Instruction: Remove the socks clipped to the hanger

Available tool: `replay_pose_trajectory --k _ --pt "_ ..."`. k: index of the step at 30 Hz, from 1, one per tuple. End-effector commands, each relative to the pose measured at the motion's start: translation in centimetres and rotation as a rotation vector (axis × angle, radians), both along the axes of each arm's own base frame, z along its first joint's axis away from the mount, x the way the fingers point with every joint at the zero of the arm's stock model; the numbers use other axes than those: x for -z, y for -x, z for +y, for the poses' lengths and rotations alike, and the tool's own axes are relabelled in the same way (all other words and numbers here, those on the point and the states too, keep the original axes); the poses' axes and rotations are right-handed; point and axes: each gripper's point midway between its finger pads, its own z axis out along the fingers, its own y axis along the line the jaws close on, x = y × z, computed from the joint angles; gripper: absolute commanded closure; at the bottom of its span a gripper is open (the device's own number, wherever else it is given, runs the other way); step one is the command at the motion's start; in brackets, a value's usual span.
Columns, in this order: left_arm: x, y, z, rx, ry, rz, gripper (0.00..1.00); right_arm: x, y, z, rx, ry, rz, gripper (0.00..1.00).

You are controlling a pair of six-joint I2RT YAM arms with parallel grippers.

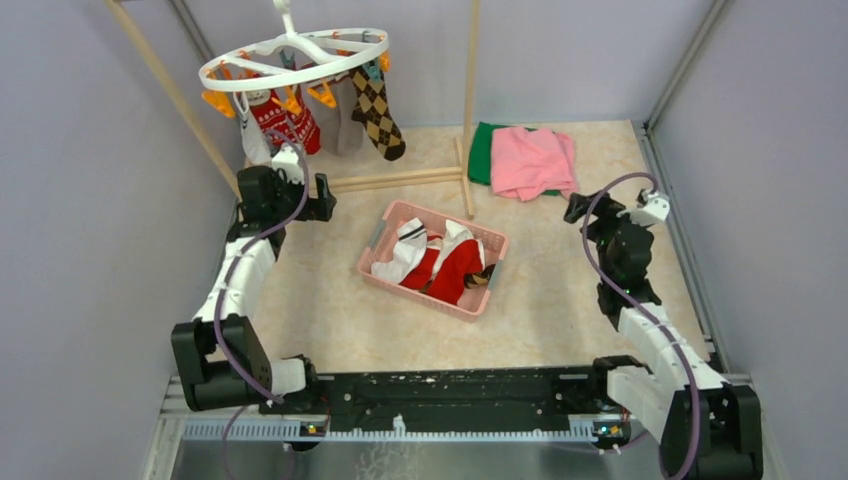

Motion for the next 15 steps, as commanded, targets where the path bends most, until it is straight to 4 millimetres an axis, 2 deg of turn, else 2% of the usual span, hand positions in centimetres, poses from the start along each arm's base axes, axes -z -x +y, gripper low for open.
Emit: replay_pose_trajectory --k 1,5,9,12,15 --pt "-1.3 3.6 0.2 0.018 0.056 0.126 0.01 1.1 0.7 7.4 -0.314 -0.107 0.101 0.01" --pt "-3.7 4.2 2.7 -0.044 0.129 0.117 0.01 -0.5 0.9 13.5 -0.412 0.086 0.156 0.01" --pt "-3.7 3.7 4.7 -0.103 0.142 0.147 0.01 -3.6 0.4 20.5 -0.628 0.145 0.061 0.01" --pt "-3.4 3.9 4.2 -0.063 0.191 0.195 0.01 -4.9 -1.6 25.3 -0.813 0.181 0.048 0.01" --pt "-3.4 4.0 3.2 -0.003 0.224 0.208 0.01 -5.6 -5.1 28.7 -0.89 0.236 0.034 0.02"
